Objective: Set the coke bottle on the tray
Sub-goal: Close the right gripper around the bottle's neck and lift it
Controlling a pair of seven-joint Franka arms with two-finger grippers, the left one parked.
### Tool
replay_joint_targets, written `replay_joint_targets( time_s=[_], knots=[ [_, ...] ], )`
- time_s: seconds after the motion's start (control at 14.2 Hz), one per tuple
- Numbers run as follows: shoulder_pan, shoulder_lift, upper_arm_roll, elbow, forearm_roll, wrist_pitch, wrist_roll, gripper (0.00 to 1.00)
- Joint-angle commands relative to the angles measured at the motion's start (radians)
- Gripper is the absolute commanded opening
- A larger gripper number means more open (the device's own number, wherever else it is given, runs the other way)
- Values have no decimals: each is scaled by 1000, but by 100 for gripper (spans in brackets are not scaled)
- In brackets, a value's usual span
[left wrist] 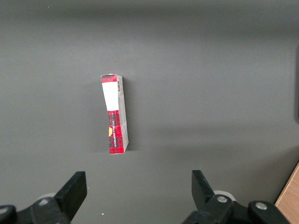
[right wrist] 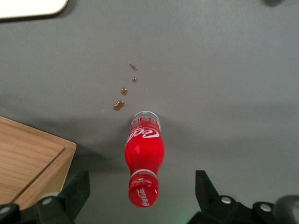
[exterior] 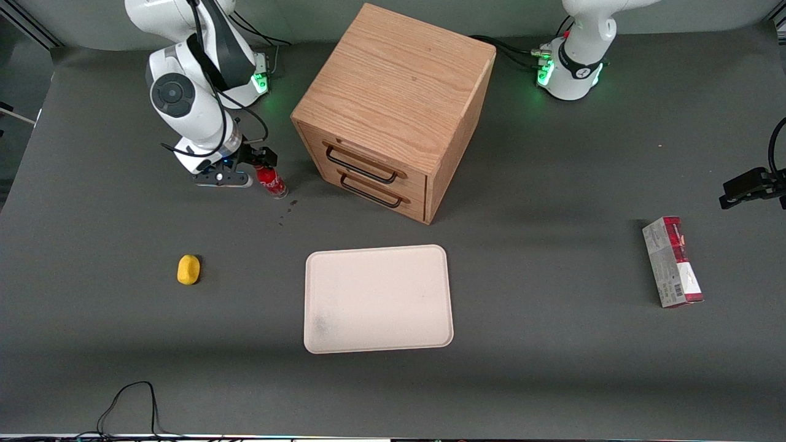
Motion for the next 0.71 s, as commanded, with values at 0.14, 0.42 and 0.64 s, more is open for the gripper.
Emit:
replay_joint_targets(
  time_s=[0.14, 0.42, 0.64],
  knots=[
    [20, -29, -13, -63, 12, 66, -15, 100],
    [23, -35, -13, -86, 12, 91, -15, 100],
    [32, -45, -13, -113, 12, 125, -15, 100]
  ],
)
